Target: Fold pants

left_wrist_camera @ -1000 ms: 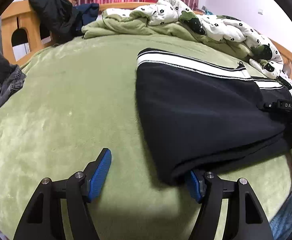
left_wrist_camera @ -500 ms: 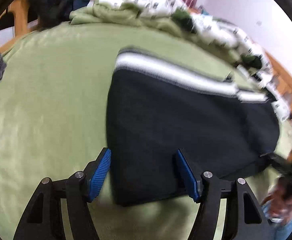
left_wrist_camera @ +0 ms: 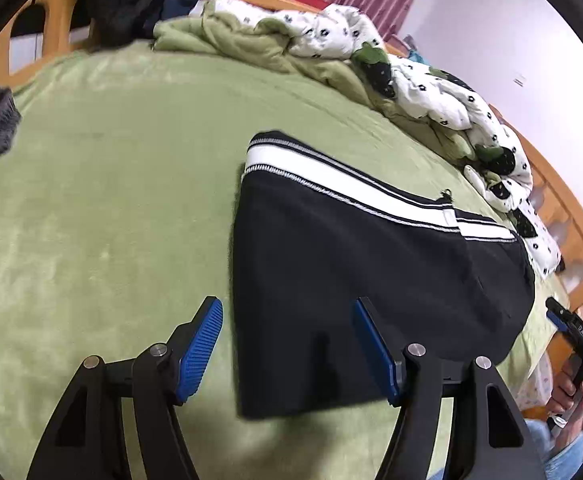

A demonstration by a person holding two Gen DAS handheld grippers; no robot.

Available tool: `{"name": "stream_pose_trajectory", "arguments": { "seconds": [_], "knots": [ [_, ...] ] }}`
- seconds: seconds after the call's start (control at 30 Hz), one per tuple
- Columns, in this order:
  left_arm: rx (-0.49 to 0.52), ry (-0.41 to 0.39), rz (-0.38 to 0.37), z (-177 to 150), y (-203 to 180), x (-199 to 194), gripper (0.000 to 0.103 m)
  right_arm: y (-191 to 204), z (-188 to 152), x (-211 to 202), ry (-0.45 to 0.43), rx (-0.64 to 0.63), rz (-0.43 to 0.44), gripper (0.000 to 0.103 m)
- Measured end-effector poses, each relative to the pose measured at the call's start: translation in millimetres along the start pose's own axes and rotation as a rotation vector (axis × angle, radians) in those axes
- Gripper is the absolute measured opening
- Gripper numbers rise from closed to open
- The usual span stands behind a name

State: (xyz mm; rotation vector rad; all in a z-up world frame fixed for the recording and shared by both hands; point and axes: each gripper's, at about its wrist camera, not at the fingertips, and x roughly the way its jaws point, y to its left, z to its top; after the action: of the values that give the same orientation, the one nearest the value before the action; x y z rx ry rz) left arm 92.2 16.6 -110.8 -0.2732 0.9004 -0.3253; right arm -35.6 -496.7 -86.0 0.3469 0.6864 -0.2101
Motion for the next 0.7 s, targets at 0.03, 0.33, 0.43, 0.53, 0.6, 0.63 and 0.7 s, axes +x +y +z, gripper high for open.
{"name": "stream_pose_trajectory", "arguments": {
  "seconds": [0.03, 0.33, 0.43, 0.53, 0.6, 0.63, 0.7],
  "knots": [
    [-0.02, 0.011, -0.008, 2, 4, 5, 0.063, -10, 5, 4, -0.007, 0.018, -0.014, 0.074],
    [-0.122, 0.066, -0.103, 27, 34, 64, 0.063, -111, 26, 75, 0.072, 0.267, -0.012, 0.074],
    [-0.105, 0.086, -0.122, 43, 33, 78, 0.063, -123, 34, 99, 0.072, 0.323, 0.038, 0.075],
    [-0.107, 0.117, -0.161, 57, 32, 94, 0.059, -123, 50, 120, 0.068, 0.337, 0.076, 0.075],
    [-0.088, 0.152, -0.165, 61, 27, 103, 0.046, -121, 62, 136, 0.078, 0.356, 0.096, 0.073],
    [-0.08, 0.159, -0.158, 62, 26, 105, 0.042, -120, 69, 146, 0.089, 0.37, 0.084, 0.072],
    [-0.07, 0.162, -0.169, 63, 22, 107, 0.026, -114, 78, 154, 0.095, 0.351, 0.058, 0.052]
  ]
}}
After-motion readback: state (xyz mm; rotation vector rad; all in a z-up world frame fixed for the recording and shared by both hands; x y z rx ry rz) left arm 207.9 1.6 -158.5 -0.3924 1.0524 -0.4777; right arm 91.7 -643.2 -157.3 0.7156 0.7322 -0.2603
